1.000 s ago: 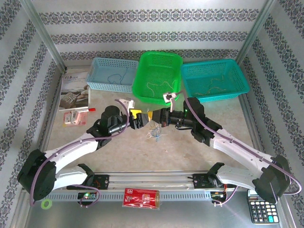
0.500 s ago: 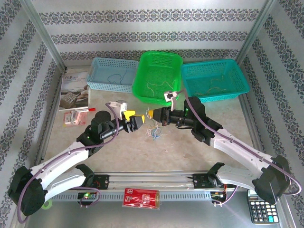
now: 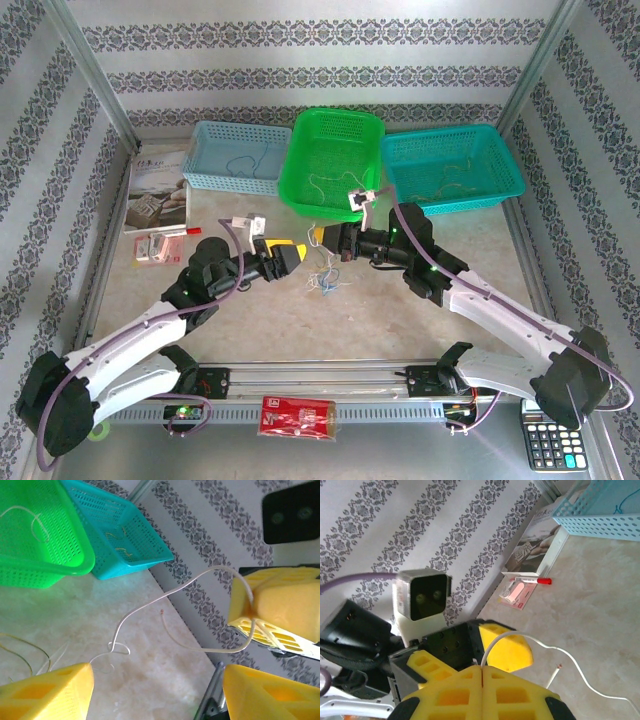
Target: Untangle the cables
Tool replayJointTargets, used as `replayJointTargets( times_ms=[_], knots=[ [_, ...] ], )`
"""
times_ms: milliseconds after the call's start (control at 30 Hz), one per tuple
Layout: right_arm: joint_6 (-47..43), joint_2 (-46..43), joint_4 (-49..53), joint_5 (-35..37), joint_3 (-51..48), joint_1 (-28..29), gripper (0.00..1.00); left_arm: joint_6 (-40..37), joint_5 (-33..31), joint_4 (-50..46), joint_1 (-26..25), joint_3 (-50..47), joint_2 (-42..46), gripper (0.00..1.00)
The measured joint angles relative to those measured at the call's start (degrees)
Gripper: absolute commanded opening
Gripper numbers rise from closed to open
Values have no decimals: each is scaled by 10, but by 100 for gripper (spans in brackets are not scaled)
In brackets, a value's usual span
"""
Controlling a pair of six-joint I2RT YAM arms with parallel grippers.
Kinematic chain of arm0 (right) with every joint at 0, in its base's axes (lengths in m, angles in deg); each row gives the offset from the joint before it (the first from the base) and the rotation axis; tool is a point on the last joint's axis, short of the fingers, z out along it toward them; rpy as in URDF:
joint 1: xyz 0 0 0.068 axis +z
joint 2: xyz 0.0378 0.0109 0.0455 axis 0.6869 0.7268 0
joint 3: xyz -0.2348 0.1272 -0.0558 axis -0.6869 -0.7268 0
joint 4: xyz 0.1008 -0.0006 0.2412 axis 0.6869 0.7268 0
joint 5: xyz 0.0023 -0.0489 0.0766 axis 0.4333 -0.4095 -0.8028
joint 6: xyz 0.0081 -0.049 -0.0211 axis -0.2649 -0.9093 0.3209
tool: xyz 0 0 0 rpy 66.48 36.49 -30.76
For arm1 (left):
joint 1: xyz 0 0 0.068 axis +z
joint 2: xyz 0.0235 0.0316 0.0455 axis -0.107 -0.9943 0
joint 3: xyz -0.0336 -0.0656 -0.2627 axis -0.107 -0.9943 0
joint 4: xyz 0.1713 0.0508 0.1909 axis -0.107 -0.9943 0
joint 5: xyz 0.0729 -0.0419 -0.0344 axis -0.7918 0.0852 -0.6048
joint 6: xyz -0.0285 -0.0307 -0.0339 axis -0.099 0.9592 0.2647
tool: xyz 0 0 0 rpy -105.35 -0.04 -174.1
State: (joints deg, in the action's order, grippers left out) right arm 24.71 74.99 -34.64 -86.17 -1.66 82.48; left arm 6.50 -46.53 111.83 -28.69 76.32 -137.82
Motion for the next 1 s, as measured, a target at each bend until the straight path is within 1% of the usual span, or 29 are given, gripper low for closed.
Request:
replayJointTargets(
  times_ms=[100, 233, 433, 667, 800, 1000],
  knots=[
    [14, 0, -26, 10, -10, 0, 0, 72, -19, 19, 0, -20, 4, 69],
    [48, 5, -84, 30, -40, 0, 0, 160, -42, 41, 0, -29, 6, 69],
    [98, 14, -169, 68, -82, 0, 0, 250, -65, 83, 0, -29, 9, 69],
    [135, 14, -255, 120, -107, 1, 0, 316, -81, 132, -2, -29, -2, 67],
    [150, 20, -296, 135, -111, 2, 0, 341, -85, 170, -12, -29, -33, 64],
    [161, 38, -327, 144, -111, 13, 0, 363, -89, 221, -21, -23, -85, 60]
  ],
)
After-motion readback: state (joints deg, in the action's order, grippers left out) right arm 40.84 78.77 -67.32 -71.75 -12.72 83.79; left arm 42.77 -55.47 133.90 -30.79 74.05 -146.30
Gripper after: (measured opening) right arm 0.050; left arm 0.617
